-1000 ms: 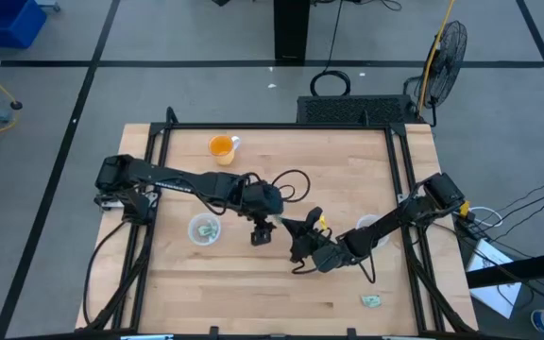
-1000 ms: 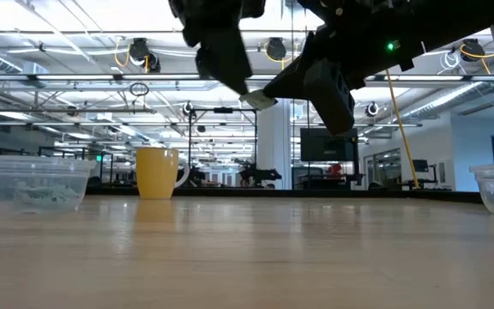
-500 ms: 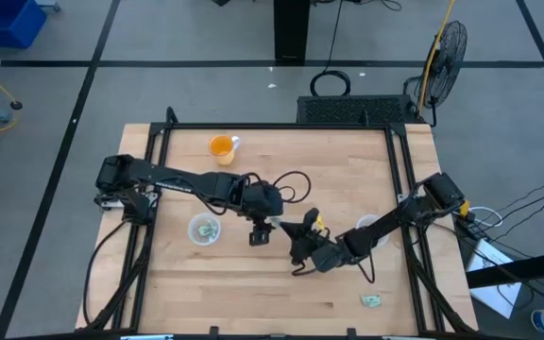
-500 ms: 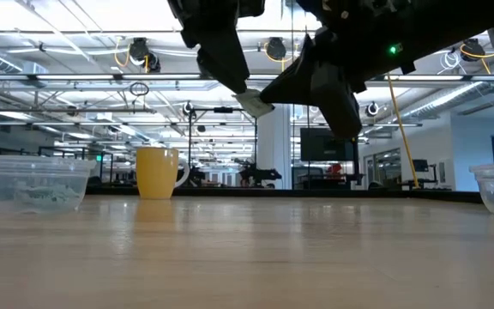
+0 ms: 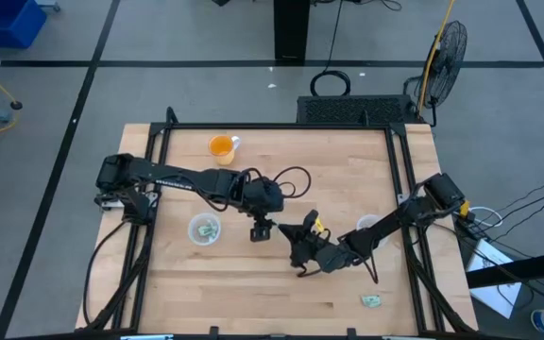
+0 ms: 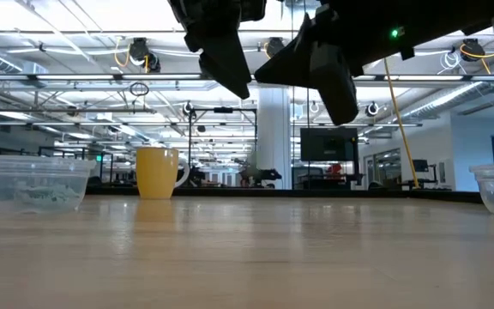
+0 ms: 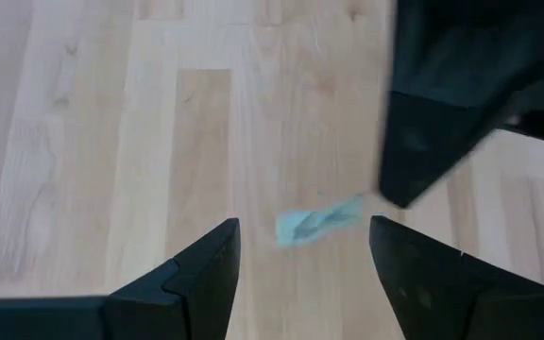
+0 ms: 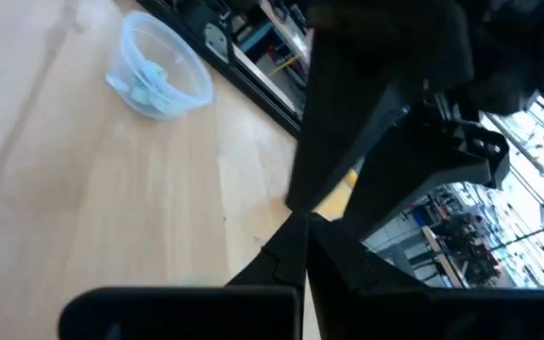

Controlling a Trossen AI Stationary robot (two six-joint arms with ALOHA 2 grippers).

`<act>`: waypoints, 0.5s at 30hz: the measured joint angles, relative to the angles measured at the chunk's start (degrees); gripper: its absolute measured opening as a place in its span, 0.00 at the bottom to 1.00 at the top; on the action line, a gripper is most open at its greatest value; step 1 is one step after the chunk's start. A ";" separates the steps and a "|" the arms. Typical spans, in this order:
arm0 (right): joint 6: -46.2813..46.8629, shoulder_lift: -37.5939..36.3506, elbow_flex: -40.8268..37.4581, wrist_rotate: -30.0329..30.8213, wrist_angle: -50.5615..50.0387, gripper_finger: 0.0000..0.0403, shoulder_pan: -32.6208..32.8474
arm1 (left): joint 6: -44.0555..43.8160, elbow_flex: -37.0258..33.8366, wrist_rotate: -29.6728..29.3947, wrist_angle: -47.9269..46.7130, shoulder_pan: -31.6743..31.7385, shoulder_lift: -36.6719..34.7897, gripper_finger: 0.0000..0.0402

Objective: Pick and place items into bin
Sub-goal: Put the stevia packet into the left transparent bin

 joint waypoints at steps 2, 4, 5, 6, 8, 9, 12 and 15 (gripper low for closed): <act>0.02 0.00 0.00 -0.10 0.08 0.00 -0.41 | 0.50 0.00 0.74 0.06 -0.18 0.00 0.60; -0.05 0.00 0.00 -0.09 0.28 0.00 -0.89 | 0.48 0.00 0.88 0.09 -0.28 0.00 0.57; -0.06 0.00 0.00 -0.09 0.17 0.00 -1.12 | 0.42 0.00 1.07 0.09 -0.28 0.00 0.55; 0.00 0.00 0.00 -0.11 -0.20 0.00 -1.34 | 0.07 0.00 1.03 0.09 -0.26 0.00 0.53; 0.04 0.00 0.00 -0.09 -1.52 0.00 -1.45 | -1.02 0.00 1.01 0.05 -0.22 0.00 0.47; 0.16 0.00 0.00 -0.09 -2.48 0.00 -1.47 | -1.67 0.00 0.95 -0.03 -0.18 0.00 0.44; 2.00 0.00 0.00 -0.24 -5.74 0.00 -1.14 | -2.62 0.00 0.90 -0.96 -0.57 0.00 0.36; 5.40 -0.04 0.00 -0.20 -8.36 0.02 -0.88 | -2.42 0.00 0.92 -1.34 -1.20 0.33 0.32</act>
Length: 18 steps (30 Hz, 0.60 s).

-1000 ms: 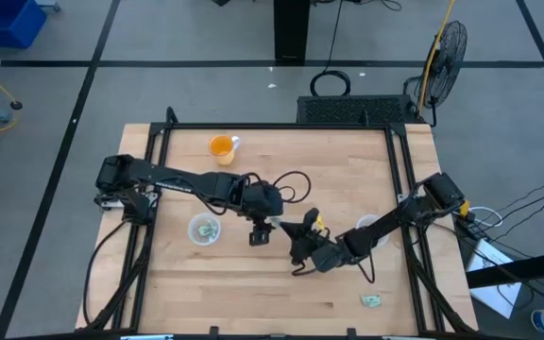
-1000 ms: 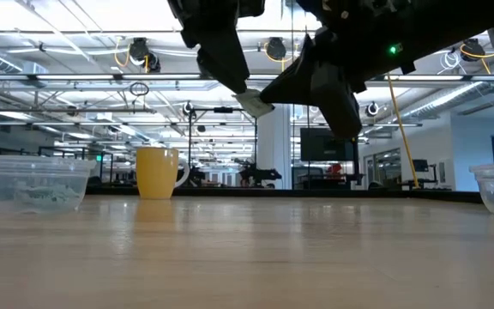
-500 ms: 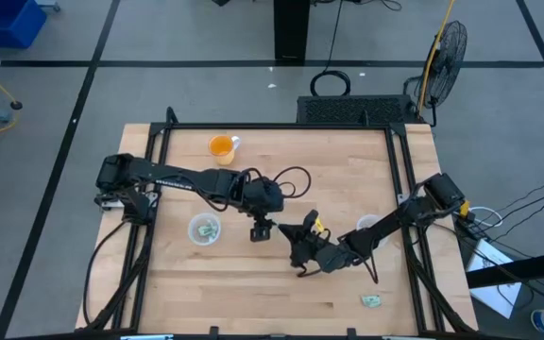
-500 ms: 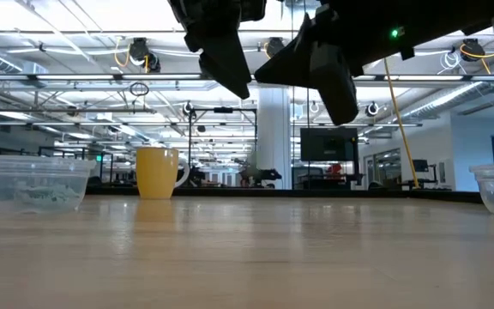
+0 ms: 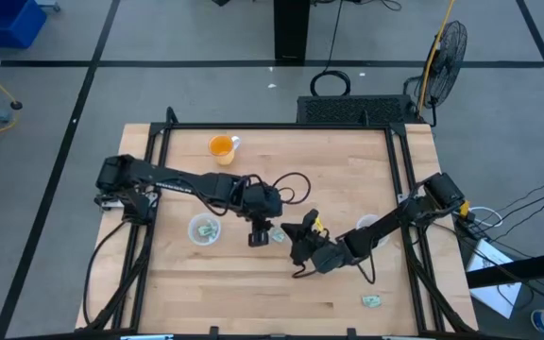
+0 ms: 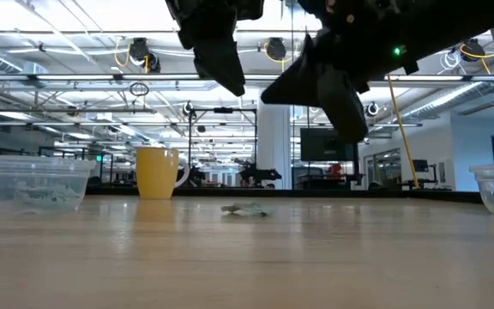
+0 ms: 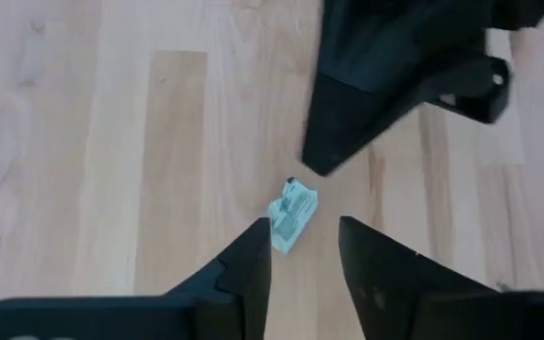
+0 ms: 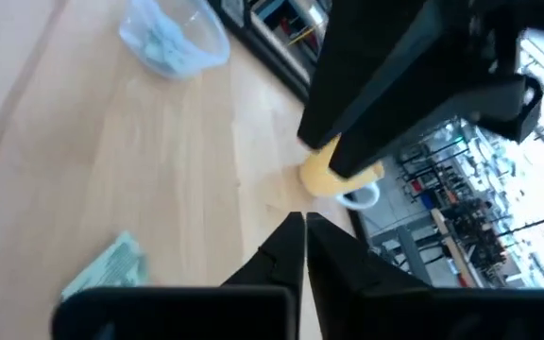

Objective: Pick and place items into bin
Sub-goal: Put the stevia packet into the left transparent bin

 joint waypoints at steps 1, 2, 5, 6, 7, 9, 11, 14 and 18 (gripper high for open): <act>1.05 0.00 0.00 0.12 -1.20 0.03 0.00 | -0.20 0.00 -0.01 0.05 -0.34 0.13 0.32; 2.10 0.00 0.00 0.19 -2.55 0.05 -0.01 | -0.32 -0.18 -0.02 0.12 -0.78 0.25 0.32; 5.51 -0.01 0.02 0.13 -6.80 0.12 -0.07 | 0.05 -1.68 -0.82 2.46 -2.25 1.64 0.34; 6.67 -0.11 0.02 0.03 -8.41 0.14 -0.07 | 0.08 -2.39 -1.89 2.50 -2.81 2.02 0.36; 8.15 -0.35 0.02 -0.22 -10.28 0.17 -0.07 | 0.10 -3.13 -3.22 2.20 -3.20 2.64 0.38; 12.46 -1.88 0.02 -2.79 -15.17 0.22 -0.07 | 0.25 -4.23 -6.35 3.82 -4.05 3.88 0.43; 17.37 -4.38 0.00 -7.93 -19.54 0.25 -0.13 | 0.59 -5.44 -9.55 4.84 -4.76 5.16 0.48; 24.75 -9.86 0.00 -15.22 -25.72 0.28 -0.11 | 3.21 -6.74 -12.50 8.07 -5.97 7.60 0.54; 30.51 -17.69 0.02 -19.08 -33.25 0.28 -0.20 | 4.54 -7.50 -13.48 14.11 -7.46 10.08 0.58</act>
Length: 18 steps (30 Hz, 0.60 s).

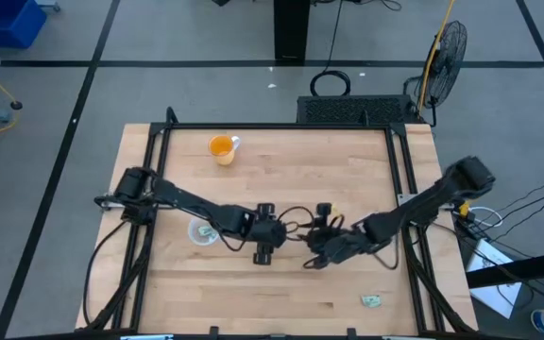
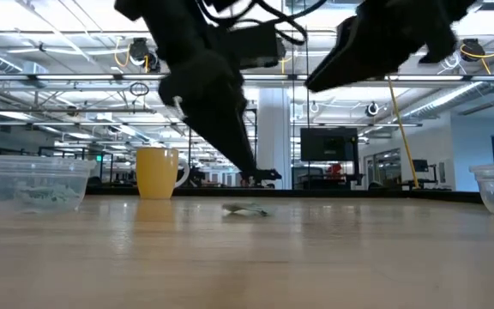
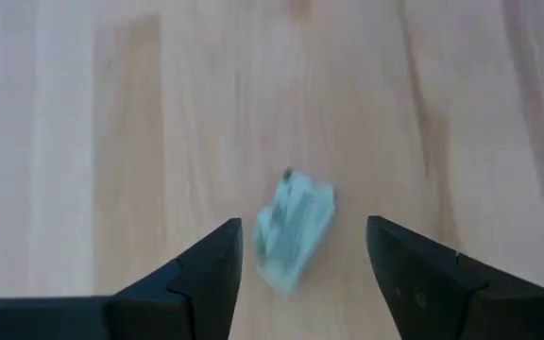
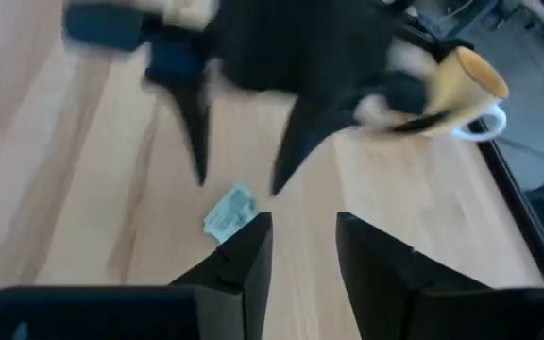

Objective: Pick and place items into bin
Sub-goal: Put the stevia packet into the left transparent bin

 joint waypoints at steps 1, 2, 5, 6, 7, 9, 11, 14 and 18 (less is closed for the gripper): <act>1.09 -1.86 0.00 -0.57 -1.94 0.28 -0.10 | 0.10 -0.07 -0.26 0.90 -0.25 0.83 0.58; 2.19 -3.67 0.00 -0.98 -3.82 0.27 -0.32 | 0.24 -0.18 -0.83 1.43 -0.51 1.57 0.58; 7.50 -9.44 0.00 -2.73 -10.67 0.26 -0.80 | 0.25 -0.26 -2.11 2.27 -0.85 2.96 0.57; 9.42 -11.11 0.00 -3.55 -12.14 0.26 -1.17 | 0.23 -0.26 -2.15 2.45 -0.94 3.22 0.56; 11.09 -12.72 0.04 -4.17 -14.25 0.26 -1.39 | 0.15 -0.25 -2.16 2.59 -0.96 3.35 0.55; 13.40 -15.50 -0.04 -4.95 -18.29 0.26 -1.57 | -0.25 -0.24 -2.14 2.28 -1.02 3.48 0.52; 14.11 -17.90 -0.04 -4.91 -20.50 0.26 -1.53 | -0.52 -0.24 -2.16 1.80 -0.98 3.48 0.49; 14.09 -20.85 -0.04 -6.26 -23.07 0.26 -1.53 | -0.98 -0.22 -2.20 1.54 -0.80 3.48 0.45; 13.64 -23.73 -0.04 -9.48 -25.79 0.26 -1.53 | -2.97 -0.86 -2.29 0.98 -0.41 4.34 0.42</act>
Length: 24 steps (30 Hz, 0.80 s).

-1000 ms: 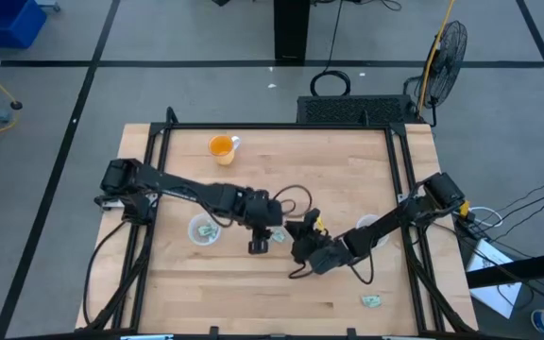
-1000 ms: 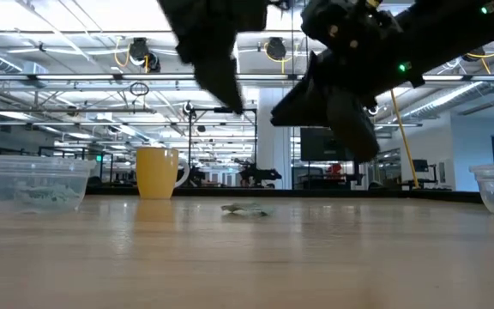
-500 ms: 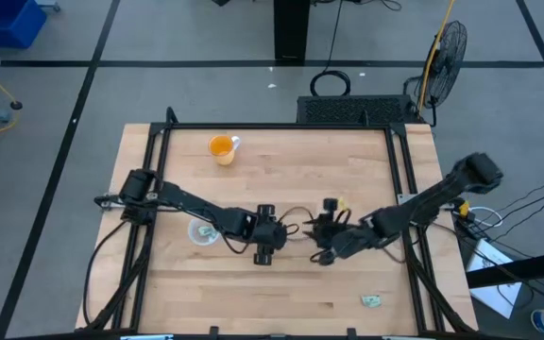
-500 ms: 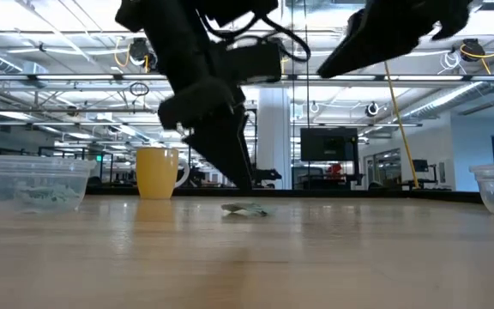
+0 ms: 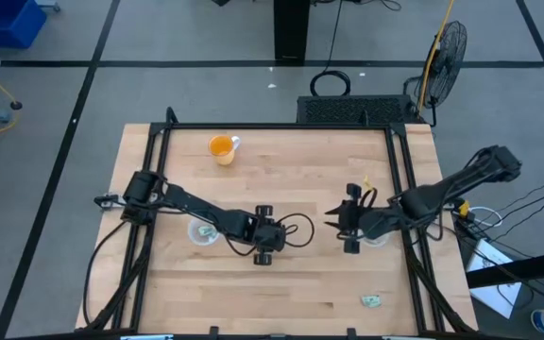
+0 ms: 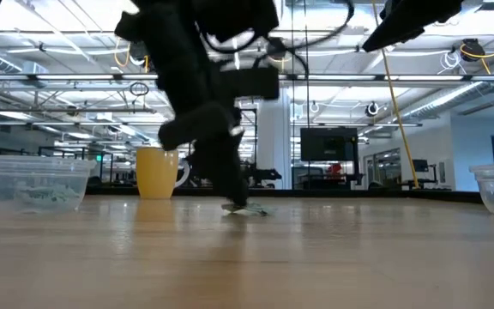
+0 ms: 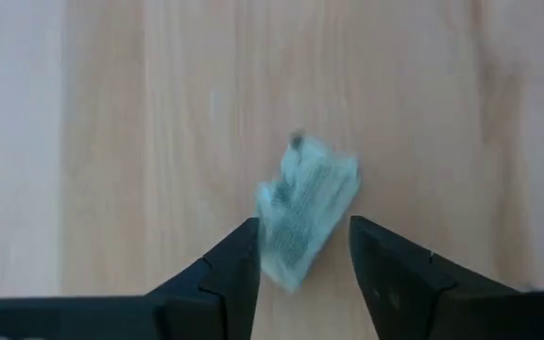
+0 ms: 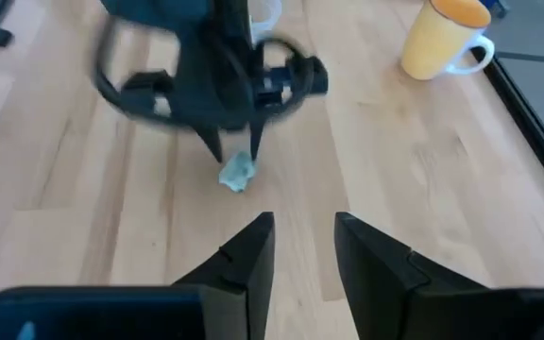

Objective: Pick and place items into bin
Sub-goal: Put the stevia packet into the left transparent bin

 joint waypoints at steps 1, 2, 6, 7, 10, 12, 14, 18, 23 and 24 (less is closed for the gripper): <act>0.04 -0.58 -0.19 0.01 -0.11 0.26 0.02 | -0.47 -0.56 0.02 -0.30 0.00 0.20 0.41; 0.01 -1.27 -0.74 -0.01 0.07 0.26 0.02 | -0.77 -1.00 0.10 0.01 0.00 0.17 0.41; 0.03 -3.69 -3.44 0.10 0.87 0.26 -0.03 | -0.94 -3.01 -0.68 2.56 -0.07 -0.14 0.41; 0.00 -4.27 -4.20 0.26 1.47 0.26 -0.14 | -0.98 -3.02 -0.91 2.56 -0.10 -0.14 0.41; 0.02 -5.69 -7.08 0.19 4.52 0.26 -0.35 | -0.88 -3.03 -1.00 2.49 -0.04 -0.14 0.41; 0.01 -6.42 -8.78 0.17 7.02 0.26 -0.35 | -0.88 -3.03 -1.01 2.50 0.25 -0.14 0.41; -0.11 -7.30 -10.38 0.17 9.03 0.26 -0.35 | -0.88 -3.03 -0.75 2.50 0.60 -0.14 0.40; -0.39 -8.54 -12.48 0.13 10.75 0.26 -0.35 | -0.90 -3.03 0.04 1.82 1.55 -0.12 0.33; -0.54 -10.02 -14.42 0.18 10.80 0.26 -0.35 | -0.94 -3.05 1.09 1.72 2.67 -0.09 0.14; -0.87 -10.33 -14.72 0.18 10.81 0.26 -0.35 | -0.89 -3.07 1.64 1.74 2.82 -0.21 0.10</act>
